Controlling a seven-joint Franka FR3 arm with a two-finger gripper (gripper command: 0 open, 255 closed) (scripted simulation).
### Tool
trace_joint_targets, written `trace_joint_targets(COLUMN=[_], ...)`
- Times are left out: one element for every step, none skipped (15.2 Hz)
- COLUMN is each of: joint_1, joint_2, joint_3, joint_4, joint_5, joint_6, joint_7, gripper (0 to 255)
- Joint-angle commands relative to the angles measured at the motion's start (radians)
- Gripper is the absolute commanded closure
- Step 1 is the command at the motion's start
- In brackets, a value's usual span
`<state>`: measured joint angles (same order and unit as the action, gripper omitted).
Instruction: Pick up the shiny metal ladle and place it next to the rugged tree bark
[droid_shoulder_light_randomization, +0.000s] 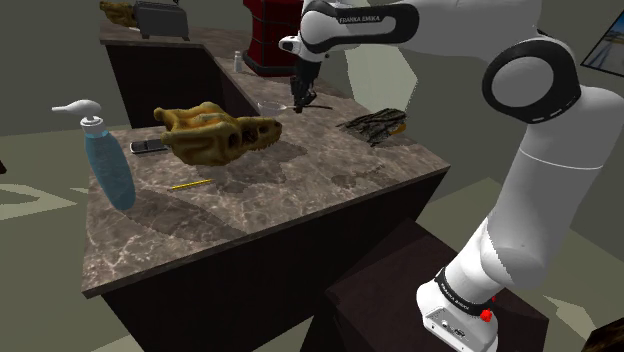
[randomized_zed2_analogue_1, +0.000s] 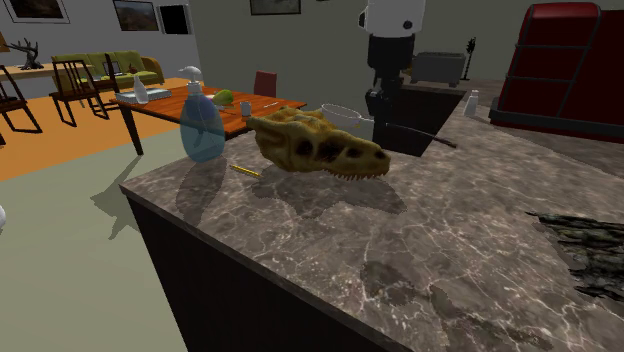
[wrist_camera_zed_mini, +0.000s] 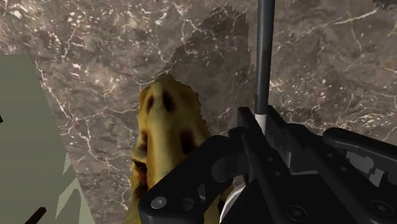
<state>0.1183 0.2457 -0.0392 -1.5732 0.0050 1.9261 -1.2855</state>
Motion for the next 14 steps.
trace_joint_targets(joint_1=[-0.030,-0.044,-0.058,-0.072,-0.087,-0.102,-0.116,-0.131,-0.147,-0.162,-0.178,-0.194,-0.210,-0.226], joint_2=[0.006,0.013,0.021,0.030,0.040,0.050,0.062,0.075,0.089,0.104,0.121,0.138,0.157,0.177], joint_3=[-0.016,-0.023,-0.031,-0.037,-0.044,-0.051,-0.057,-0.063,-0.069,-0.075,-0.080,-0.085,-0.090,-0.094], joint_4=[0.009,0.019,0.030,0.042,0.056,0.072,0.089,0.107,0.127,0.149,0.173,0.199,0.227,0.257], joint_5=[0.009,0.014,0.019,0.024,0.029,0.034,0.040,0.045,0.051,0.056,0.062,0.068,0.074,0.080], joint_6=[-0.003,-0.006,-0.010,-0.014,-0.018,-0.023,-0.029,-0.035,-0.042,-0.049,-0.058,-0.067,-0.077,-0.088], joint_7=[-0.049,-0.071,-0.093,-0.116,-0.138,-0.159,-0.181,-0.203,-0.224,-0.245,-0.266,-0.286,-0.306,-0.326], gripper=[255,255,255,255,255,255,255,255,255,255,255,255,255,255])
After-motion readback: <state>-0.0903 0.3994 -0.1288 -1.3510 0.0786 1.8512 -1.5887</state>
